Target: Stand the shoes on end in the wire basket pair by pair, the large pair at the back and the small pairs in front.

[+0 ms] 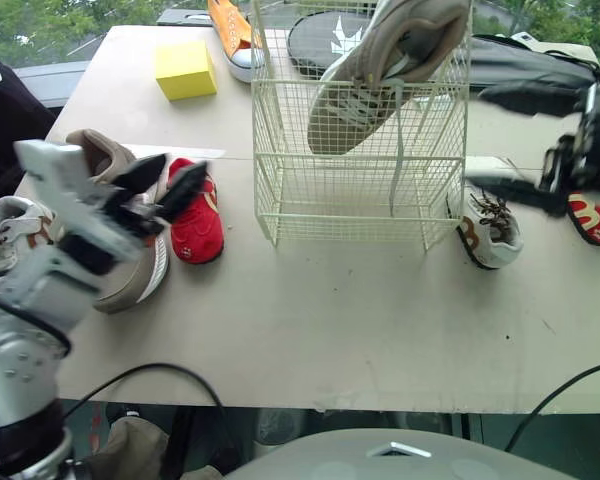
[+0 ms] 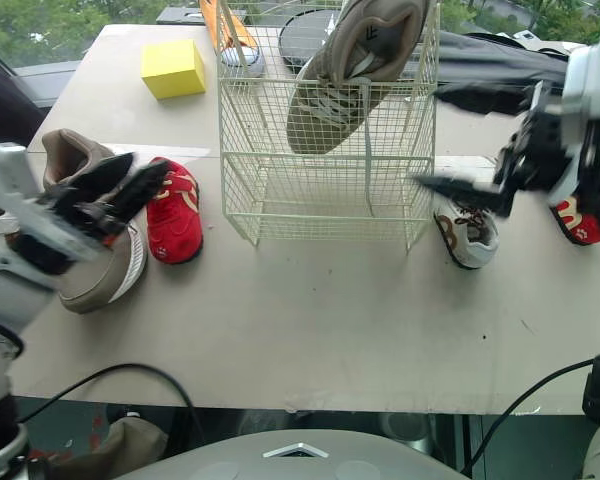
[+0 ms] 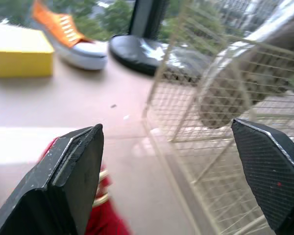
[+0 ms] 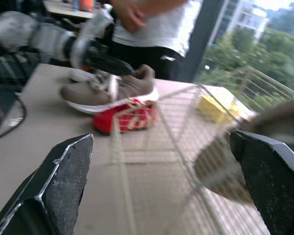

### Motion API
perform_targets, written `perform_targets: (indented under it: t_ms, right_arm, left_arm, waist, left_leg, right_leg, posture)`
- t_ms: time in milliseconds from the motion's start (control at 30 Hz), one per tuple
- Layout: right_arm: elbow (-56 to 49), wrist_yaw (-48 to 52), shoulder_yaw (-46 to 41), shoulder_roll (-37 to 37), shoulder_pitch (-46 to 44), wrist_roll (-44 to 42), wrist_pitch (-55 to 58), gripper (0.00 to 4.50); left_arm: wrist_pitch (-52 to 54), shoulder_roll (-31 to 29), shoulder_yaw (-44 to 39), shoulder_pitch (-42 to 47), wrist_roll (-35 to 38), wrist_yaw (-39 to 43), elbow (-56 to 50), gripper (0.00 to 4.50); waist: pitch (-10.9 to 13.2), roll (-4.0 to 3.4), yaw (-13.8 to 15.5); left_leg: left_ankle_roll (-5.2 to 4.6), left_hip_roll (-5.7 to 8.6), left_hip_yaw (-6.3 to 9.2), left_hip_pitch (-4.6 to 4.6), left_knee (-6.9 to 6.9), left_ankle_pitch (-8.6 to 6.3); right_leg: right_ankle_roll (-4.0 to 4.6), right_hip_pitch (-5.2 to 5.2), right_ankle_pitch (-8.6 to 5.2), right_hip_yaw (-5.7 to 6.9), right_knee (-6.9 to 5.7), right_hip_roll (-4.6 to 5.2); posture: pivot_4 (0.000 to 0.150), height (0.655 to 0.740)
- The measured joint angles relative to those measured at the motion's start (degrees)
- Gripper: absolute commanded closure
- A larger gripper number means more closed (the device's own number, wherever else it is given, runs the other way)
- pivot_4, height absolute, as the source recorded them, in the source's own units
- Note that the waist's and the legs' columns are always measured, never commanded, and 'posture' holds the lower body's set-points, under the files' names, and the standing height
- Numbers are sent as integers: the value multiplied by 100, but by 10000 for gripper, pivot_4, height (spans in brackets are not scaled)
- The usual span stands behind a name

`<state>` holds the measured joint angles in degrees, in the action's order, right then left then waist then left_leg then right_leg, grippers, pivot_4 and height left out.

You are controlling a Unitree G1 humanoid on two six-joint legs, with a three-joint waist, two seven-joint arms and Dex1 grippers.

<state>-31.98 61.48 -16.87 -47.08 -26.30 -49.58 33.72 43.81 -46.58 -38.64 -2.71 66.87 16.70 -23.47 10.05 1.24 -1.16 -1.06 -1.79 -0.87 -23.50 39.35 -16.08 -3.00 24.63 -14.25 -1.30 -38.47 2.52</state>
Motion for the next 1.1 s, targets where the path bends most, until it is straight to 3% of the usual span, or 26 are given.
perform_targets:
  t_ms: [133, 267, 367, 533, 633, 667, 800, 867, 967, 1100]
  right_arm:
    - [-564, -355, 289, 124, 115, -218, 83, 892]
    - [-646, -554, 539, 241, 197, -240, 76, 892]
    - [-634, -559, 574, 237, 326, -185, -7, 892]
    - [-632, -552, 565, 195, 442, -116, -140, 892]
    - [-659, -575, 535, 124, 490, -132, -148, 0]
    - [-691, -586, 518, 89, 507, -142, -146, 0]
    - [-812, -654, 491, -27, 573, -231, -127, 0]
    - [-841, -714, 489, -98, 603, -267, -104, 0]
    - [-914, -784, 489, -114, 656, -311, -102, 0]
    - [-957, -856, 476, -117, 796, -318, -104, 0]
  left_arm:
    - [1067, -1021, -661, -301, 204, 446, 1390, 0]
    - [1359, -1482, -809, -272, -99, 868, 2292, 0]
    - [1570, -1900, -504, 71, -523, 1090, 3304, 0]
    - [1792, -2131, 1089, 1494, -1446, 1770, 4698, 0]
    - [1652, -2099, 2015, 2185, -2068, 2385, 5279, 8605]
    - [1572, -2082, 2286, 2442, -2317, 2639, 5464, 13820]
    - [1330, -2057, 2677, 2733, -2889, 3218, 5811, 30349]
    - [1303, -1988, 2642, 2817, -3032, 3369, 5957, 35839]
    - [1326, -1891, 2346, 2763, -3053, 3467, 6012, 37590]
    - [1909, -1575, 1198, 2276, -2497, 3403, 5746, 38101]
  waist:
    - [-3, 14, 41]
    - [-3, 14, 64]
    - [-8, 25, 63]
    - [-9, 26, 88]
    - [-12, 30, 78]
    - [-12, 29, 83]
    - [-26, 4, 118]
    - [-30, -4, 146]
    - [-31, -4, 176]
    - [-20, 26, 169]
  left_leg:
    - [-1, 5, -4, 58, -6, -1]
    - [-1, 5, -1, 75, -15, -2]
    - [0, 19, -4, 69, -18, -2]
    - [0, 28, -4, 64, -23, -2]
    - [1, 29, -9, 61, -22, -2]
    - [0, 29, -11, 61, -23, -2]
    - [-3, 35, -18, 63, -22, -4]
    - [-9, 39, -14, 64, -21, -7]
    - [-15, 38, -3, 64, -18, -10]
    - [-20, 14, 2, 52, -14, -14]
  right_leg:
    - [4, -54, -5, 4, 2, -1]
    - [7, -78, -7, 10, 24, 1]
    - [5, -79, -5, 19, 31, -9]
    - [3, -82, -3, 22, 37, -6]
    - [3, -81, -3, 22, 39, -5]
    - [3, -82, -3, 22, 39, -5]
    - [1, -84, -4, 20, 41, 7]
    - [-1, -84, -3, 19, 41, 16]
    - [-3, -84, -4, 17, 43, 18]
    - [-6, -77, -5, 21, 45, 20]
  posture:
    - [1500, 7400]
    - [1500, 7400]
    - [1500, 7400]
    - [1500, 7400]
    - [1500, 7400]
    - [1500, 7400]
    - [1500, 7400]
    - [1500, 7400]
    - [1500, 7400]
    - [1500, 7400]
